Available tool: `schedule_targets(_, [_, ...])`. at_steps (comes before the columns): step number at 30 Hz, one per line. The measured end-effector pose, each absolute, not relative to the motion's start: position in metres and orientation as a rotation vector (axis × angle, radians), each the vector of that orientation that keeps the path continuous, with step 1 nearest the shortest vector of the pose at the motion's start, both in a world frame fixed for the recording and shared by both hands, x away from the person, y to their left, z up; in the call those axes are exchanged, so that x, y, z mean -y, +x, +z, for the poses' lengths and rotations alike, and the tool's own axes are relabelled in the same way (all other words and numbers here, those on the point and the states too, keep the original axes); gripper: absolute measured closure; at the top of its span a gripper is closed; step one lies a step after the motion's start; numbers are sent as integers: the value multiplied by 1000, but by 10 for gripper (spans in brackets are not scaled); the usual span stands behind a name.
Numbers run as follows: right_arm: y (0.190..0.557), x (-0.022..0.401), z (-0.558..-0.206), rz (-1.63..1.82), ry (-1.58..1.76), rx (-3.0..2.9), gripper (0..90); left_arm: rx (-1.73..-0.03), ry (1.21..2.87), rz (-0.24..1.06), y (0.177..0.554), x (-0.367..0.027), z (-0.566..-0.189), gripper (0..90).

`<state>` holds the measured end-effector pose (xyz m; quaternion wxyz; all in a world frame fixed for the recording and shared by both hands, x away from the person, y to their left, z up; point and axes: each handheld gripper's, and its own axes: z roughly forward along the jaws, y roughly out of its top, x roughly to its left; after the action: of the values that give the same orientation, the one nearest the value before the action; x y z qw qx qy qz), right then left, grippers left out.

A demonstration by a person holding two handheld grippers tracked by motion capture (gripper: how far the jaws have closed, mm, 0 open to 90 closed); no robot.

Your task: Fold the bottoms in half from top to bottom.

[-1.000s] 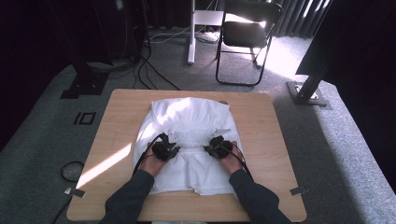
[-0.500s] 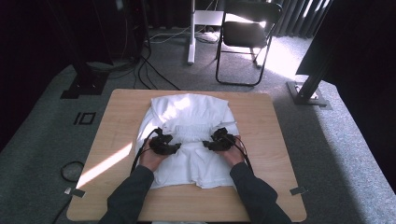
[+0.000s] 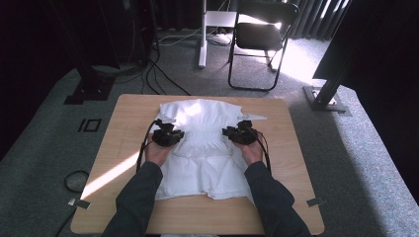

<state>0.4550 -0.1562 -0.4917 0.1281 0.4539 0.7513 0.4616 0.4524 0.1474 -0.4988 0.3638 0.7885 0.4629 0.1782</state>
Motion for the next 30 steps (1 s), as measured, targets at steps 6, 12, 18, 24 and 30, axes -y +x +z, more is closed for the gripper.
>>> schedule_targets(6, [487, 152, -513, 1116, 1461, -2189, 772, -1243, 2079, 428, 468, -136, -516, 795])
schedule_targets(12, [484, 149, -517, 1190, 1385, -2302, 695, -1112, 2039, 400, 440, -131, -509, 750])
schedule_targets(18, [461, 156, -501, 1277, 1280, -2333, 640, -1002, 2067, 319, 408, -128, -515, 719])
schedule_targets(24, [451, 158, -478, 1325, 1203, -2265, 596, -937, 2129, 279, 384, -133, -525, 711])
schedule_targets(30, [442, 140, -481, 1301, 1124, -2360, 580, -877, 2202, 249, 365, -139, -534, 693])
